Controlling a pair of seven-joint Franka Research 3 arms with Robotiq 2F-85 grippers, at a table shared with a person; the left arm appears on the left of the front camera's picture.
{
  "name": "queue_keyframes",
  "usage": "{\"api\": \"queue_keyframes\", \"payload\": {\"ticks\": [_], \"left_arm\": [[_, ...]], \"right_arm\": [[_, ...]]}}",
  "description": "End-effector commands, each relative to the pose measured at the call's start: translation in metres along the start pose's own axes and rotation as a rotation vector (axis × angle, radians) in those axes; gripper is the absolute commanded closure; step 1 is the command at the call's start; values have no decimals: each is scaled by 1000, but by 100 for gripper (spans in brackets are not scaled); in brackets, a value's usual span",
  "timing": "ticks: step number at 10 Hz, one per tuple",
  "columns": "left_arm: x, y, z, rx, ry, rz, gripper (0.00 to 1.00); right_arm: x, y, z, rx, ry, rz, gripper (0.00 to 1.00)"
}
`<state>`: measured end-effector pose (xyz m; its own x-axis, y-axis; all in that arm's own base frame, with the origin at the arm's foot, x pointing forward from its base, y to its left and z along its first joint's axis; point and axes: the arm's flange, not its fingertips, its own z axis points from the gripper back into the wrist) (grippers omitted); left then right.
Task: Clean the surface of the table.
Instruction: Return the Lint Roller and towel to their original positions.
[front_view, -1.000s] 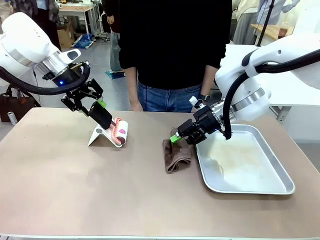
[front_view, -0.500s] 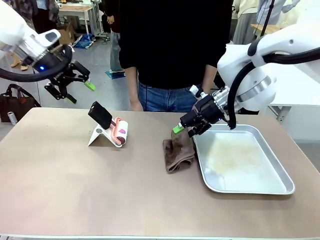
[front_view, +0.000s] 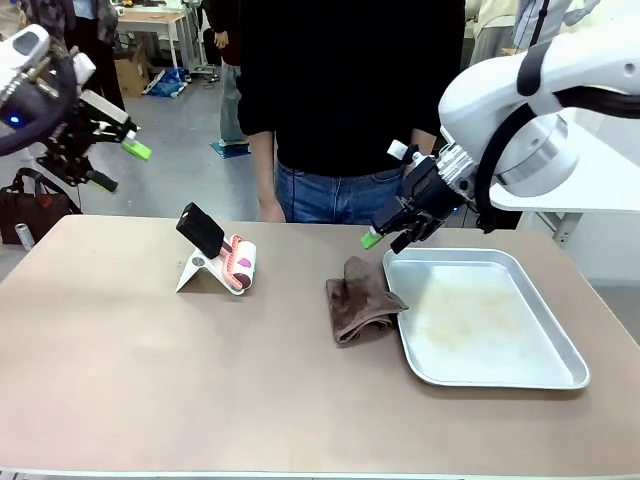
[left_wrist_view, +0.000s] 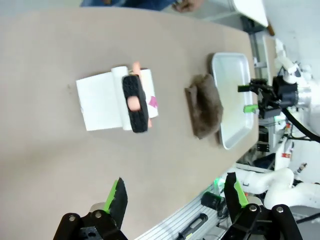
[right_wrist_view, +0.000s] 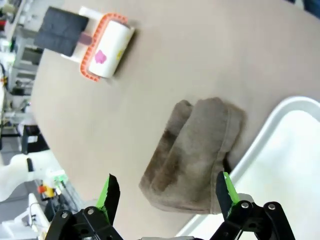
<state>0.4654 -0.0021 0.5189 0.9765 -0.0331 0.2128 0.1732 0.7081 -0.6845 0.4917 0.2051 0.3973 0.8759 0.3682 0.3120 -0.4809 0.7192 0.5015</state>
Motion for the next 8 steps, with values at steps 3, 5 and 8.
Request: {"api": "queue_keyframes", "payload": {"ticks": [3, 5, 8], "left_arm": [[-51, 24, 37, -213, 72, -45, 0], [-77, 54, 58, -311, 99, -8, 0], [-110, 100, 81, -481, 68, 64, 0]], "right_arm": [[-52, -14, 45, 132, -88, -91, 0], [-83, -37, 73, 281, -96, -156, 0], [-125, -65, 116, 508, -112, -200, 0]]}}
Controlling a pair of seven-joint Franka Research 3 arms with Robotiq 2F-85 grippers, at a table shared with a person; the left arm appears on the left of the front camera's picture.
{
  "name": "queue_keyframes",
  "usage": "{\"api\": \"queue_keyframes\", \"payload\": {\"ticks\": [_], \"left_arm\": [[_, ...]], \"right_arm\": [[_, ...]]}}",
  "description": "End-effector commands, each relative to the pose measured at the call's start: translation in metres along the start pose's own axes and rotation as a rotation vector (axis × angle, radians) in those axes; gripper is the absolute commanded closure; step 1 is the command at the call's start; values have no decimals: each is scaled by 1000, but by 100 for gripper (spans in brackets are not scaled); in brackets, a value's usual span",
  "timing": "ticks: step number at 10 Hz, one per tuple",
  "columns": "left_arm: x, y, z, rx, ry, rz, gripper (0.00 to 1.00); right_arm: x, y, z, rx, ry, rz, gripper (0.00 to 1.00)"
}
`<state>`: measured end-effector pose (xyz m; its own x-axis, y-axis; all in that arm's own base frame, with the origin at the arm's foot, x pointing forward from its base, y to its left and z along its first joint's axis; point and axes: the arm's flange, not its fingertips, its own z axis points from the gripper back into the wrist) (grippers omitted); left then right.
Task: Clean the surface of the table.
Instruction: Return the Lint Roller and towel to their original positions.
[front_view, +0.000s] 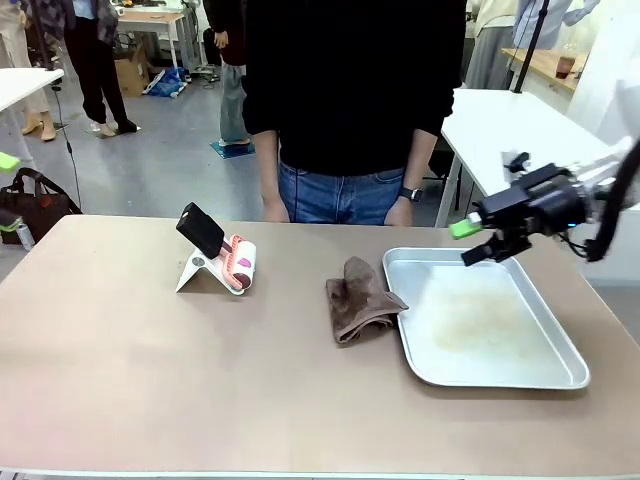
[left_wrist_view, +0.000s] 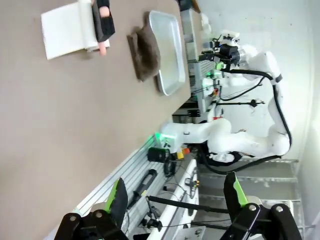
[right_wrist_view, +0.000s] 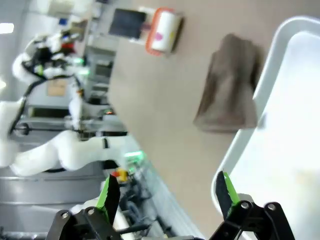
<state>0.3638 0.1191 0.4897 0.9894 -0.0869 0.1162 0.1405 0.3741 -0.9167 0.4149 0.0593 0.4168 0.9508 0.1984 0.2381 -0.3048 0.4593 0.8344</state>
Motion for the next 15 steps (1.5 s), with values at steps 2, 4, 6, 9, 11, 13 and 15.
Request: {"api": "queue_keyframes", "payload": {"ticks": [2, 4, 6, 9, 11, 13, 15], "left_arm": [[-16, 46, 38, -211, -146, 75, 0], [-19, 83, 51, -271, -136, 129, 0], [-20, 106, 52, -350, -177, 154, 0], [-27, 109, 47, -300, -159, 185, 0], [-27, 109, 47, -300, -159, 185, 0], [-27, 109, 47, -300, -159, 185, 0], [-27, 109, 47, -300, -159, 185, 0]], "right_arm": [[-32, -23, 58, 328, -82, -22, 0], [-55, -48, 93, 517, -188, -34, 0], [-65, -61, 97, 486, -266, -113, 0], [-69, -60, 110, 498, -220, -96, 0], [-69, -60, 110, 498, -220, -96, 0], [-69, -60, 110, 498, -220, -96, 0], [-69, -60, 110, 498, -220, -96, 0]]}}
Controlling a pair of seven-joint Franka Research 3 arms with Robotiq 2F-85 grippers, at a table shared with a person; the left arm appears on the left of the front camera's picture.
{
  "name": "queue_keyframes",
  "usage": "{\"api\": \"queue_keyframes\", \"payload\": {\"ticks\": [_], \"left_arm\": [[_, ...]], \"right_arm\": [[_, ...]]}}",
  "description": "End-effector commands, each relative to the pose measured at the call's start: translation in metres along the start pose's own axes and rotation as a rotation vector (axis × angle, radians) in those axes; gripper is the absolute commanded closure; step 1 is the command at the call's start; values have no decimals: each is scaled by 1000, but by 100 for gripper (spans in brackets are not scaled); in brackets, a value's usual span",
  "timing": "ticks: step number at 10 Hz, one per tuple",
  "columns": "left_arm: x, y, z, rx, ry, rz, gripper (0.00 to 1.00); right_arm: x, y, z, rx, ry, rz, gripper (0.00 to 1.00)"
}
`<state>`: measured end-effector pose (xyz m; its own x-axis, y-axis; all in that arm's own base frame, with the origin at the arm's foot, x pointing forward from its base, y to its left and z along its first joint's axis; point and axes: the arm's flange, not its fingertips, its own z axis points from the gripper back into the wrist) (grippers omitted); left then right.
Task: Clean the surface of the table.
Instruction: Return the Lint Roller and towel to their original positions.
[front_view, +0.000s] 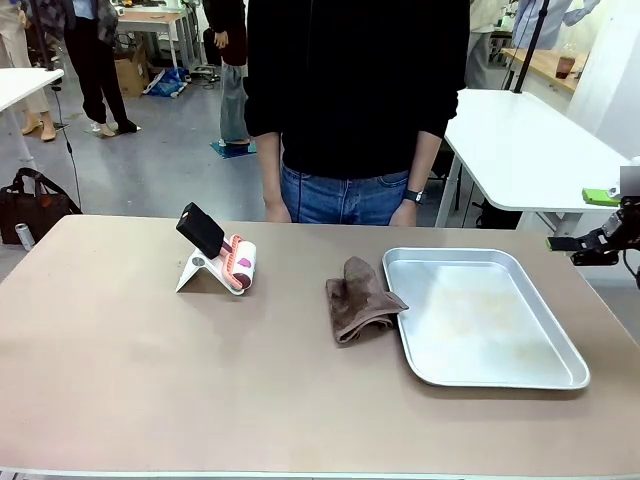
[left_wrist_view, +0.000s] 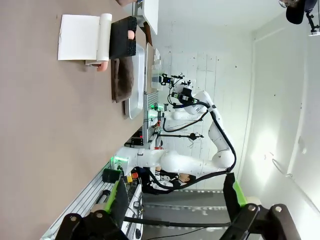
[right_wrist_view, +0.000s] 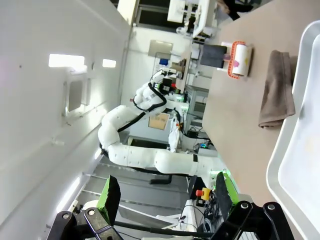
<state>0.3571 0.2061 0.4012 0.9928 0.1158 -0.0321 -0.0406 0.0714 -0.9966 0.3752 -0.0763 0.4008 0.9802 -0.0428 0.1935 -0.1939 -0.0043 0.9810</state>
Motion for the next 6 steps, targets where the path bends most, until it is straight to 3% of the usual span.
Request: {"api": "queue_keyframes", "payload": {"ticks": [1, 6], "left_arm": [[-3, -3, 0, 9, 5, -7, 0], [-3, -3, 0, 9, 5, -7, 0]], "right_arm": [[-1, 5, 1, 6, 8, 10, 0], [-1, 5, 1, 6, 8, 10, 0]]}}
